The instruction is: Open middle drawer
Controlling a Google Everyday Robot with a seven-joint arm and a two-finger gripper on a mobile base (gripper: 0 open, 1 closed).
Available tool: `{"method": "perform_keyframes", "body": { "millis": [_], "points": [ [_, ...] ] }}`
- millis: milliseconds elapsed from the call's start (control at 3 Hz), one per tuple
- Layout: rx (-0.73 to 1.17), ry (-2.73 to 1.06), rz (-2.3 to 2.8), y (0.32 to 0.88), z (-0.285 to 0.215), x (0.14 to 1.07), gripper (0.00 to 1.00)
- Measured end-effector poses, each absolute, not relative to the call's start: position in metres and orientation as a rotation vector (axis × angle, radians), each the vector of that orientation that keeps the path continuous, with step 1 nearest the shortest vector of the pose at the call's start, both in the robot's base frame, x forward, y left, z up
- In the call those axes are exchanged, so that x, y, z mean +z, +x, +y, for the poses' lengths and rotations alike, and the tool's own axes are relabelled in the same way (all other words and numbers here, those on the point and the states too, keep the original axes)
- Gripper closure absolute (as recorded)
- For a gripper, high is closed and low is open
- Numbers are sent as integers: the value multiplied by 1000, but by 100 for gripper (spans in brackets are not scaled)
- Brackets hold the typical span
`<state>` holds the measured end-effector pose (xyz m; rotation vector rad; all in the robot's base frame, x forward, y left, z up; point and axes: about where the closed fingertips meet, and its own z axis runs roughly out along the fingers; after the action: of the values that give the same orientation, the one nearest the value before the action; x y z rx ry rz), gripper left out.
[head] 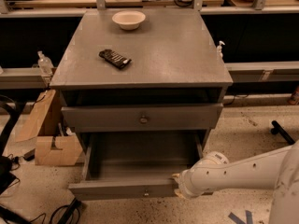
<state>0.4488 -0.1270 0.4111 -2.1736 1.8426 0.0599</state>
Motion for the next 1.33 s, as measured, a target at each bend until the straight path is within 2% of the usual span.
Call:
{"method": "perform_keyframes", "body": {
  "millis": [333,1333],
  "points": [
    [60,-2174,1843,449,-127,411,100],
    [60,-2174,1843,449,-127,412,100]
  ]
}}
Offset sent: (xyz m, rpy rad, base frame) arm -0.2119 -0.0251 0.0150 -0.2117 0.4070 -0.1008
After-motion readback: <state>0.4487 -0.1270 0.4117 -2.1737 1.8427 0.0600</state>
